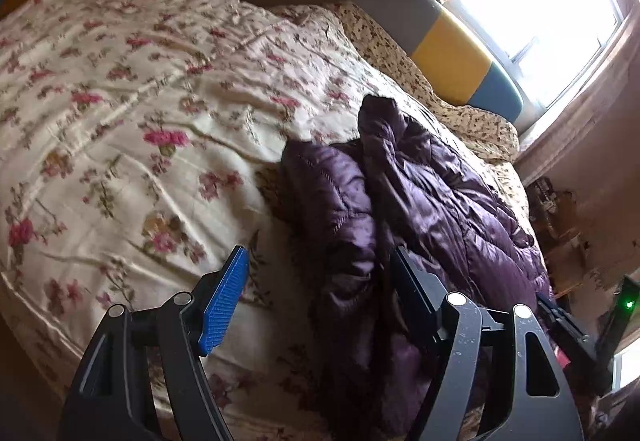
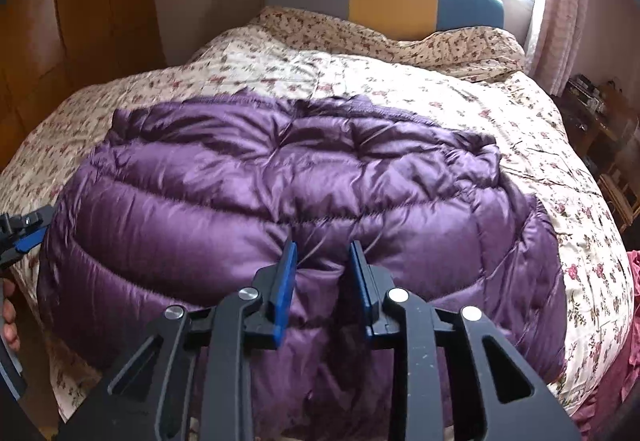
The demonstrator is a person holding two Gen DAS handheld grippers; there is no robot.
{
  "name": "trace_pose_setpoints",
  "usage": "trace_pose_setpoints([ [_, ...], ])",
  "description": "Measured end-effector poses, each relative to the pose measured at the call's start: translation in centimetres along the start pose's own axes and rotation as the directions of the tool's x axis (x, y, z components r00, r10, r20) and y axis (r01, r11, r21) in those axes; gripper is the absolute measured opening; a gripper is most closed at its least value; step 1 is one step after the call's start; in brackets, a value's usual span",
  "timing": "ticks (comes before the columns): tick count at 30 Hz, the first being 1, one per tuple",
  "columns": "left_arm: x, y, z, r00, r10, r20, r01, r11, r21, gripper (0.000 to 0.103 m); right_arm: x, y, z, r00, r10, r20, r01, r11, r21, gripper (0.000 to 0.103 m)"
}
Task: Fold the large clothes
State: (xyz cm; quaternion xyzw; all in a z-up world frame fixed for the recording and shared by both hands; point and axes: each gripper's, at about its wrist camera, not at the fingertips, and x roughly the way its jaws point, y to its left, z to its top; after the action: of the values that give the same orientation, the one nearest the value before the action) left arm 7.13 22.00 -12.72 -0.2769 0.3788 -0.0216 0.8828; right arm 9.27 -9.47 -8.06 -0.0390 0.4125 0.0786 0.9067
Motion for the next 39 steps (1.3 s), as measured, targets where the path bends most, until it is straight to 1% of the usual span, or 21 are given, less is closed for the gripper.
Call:
trace_pose_setpoints([
  [2,0.2,0.4,-0.3,0.999,-0.044,-0.019,0.043,0.998,-0.037,0.072,0.4,0.2,-0.2,1.0,-0.005,-0.012,0.005,1.0,-0.008,0.024],
  [5,0.3,0.7,-0.4,0.996,-0.087,-0.03,0.085,0.993,-0.077,0.072,1.0,0.1,-0.5,1.0,-0.012,-0.028,0.012,1.0,-0.008,0.023],
  [10,0.5,0.7,-0.8,0.989,-0.141,-0.044,0.135,0.983,-0.128,0.072,1.9,0.3,-1.3,0.999,-0.031,-0.037,0.03,0.999,-0.031,0.023],
  [13,0.8,0.6,-0.8,0.985,-0.165,-0.049,0.156,0.976,-0.153,0.072,2.4,0.0,-1.6,0.999,-0.028,-0.045,0.027,0.999,-0.019,0.023],
  [15,1.1,0.6,-0.7,0.979,-0.194,-0.057,0.181,0.967,-0.179,0.072,2.6,-0.1,-1.6,0.998,-0.026,-0.048,0.026,1.0,-0.014,0.023],
  [17,1.4,0.4,-0.6,0.976,-0.212,-0.059,0.198,0.963,-0.183,0.072,2.7,0.0,-1.5,0.998,-0.028,-0.05,0.027,1.0,-0.012,0.023],
  [20,1.9,0.2,-0.8,0.958,-0.277,-0.074,0.258,0.945,-0.202,0.072,2.7,0.0,-1.6,0.998,-0.029,-0.048,0.028,1.0,-0.011,0.023],
  [23,2.4,-0.6,-1.2,0.941,-0.324,-0.097,0.302,0.934,-0.192,0.072,2.8,0.0,-1.6,0.998,-0.029,-0.048,0.029,1.0,-0.011,0.023],
  [24,2.7,-0.6,-1.3,0.929,-0.355,-0.105,0.328,0.921,-0.208,0.072,2.8,0.0,-1.6,0.998,-0.029,-0.047,0.029,1.0,-0.013,0.023],
  [25,2.9,-0.7,-1.4,0.923,-0.369,-0.106,0.341,0.915,-0.216,0.072,2.8,0.0,-1.6,0.998,-0.03,-0.046,0.029,0.999,-0.014,0.023],
  [26,3.0,-0.8,-1.5,0.914,-0.392,-0.104,0.361,0.904,-0.228,0.068,2.9,0.1,-1.7,0.999,-0.03,-0.046,0.029,0.999,-0.015,0.023],
  [28,3.3,-0.9,-1.6,0.897,-0.429,-0.106,0.394,0.885,-0.247,0.065,3.0,0.1,-1.7,0.999,-0.032,-0.044,0.031,0.999,-0.017,0.023],
  [29,3.3,-1.0,-1.7,0.89,-0.443,-0.108,0.407,0.878,-0.251,0.053,3.1,0.1,-1.8,0.998,-0.035,-0.042,0.034,0.999,-0.021,0.023],
  [30,3.5,-1.4,-1.8,0.88,-0.459,-0.119,0.42,0.871,-0.255,0.047,3.2,0.2,-1.8,0.998,-0.037,-0.042,0.036,0.999,-0.023,0.023],
  [31,3.6,-1.6,-1.8,0.875,-0.468,-0.12,0.429,0.867,-0.255,0.045,3.3,0.1,-1.9,0.998,-0.038,-0.041,0.037,0.999,-0.026,0.023],
  [33,3.4,-2.1,-1.6,0.864,-0.491,-0.115,0.452,0.856,-0.252,0.033,3.5,0.2,-2.0,0.998,-0.039,-0.04,0.038,0.999,-0.03,0.023],
  [34,3.1,-2.5,-1.3,0.854,-0.509,-0.11,0.471,0.845,-0.252,0.032,3.6,0.2,-2.0,0.998,-0.04,-0.039,0.039,0.999,-0.033,0.023],
  [36,2.6,-3.5,-0.8,0.846,-0.524,-0.103,0.492,0.84,-0.23,0.027,3.8,0.3,-2.1,0.998,-0.044,-0.036,0.042,0.998,-0.043,0.023],
  [39,1.5,-5.5,0.1,0.826,-0.555,-0.098,0.533,0.825,-0.188,0.026,4.2,0.3,-2.2,0.999,-0.043,-0.031,0.042,0.998,-0.052,0.023],
])
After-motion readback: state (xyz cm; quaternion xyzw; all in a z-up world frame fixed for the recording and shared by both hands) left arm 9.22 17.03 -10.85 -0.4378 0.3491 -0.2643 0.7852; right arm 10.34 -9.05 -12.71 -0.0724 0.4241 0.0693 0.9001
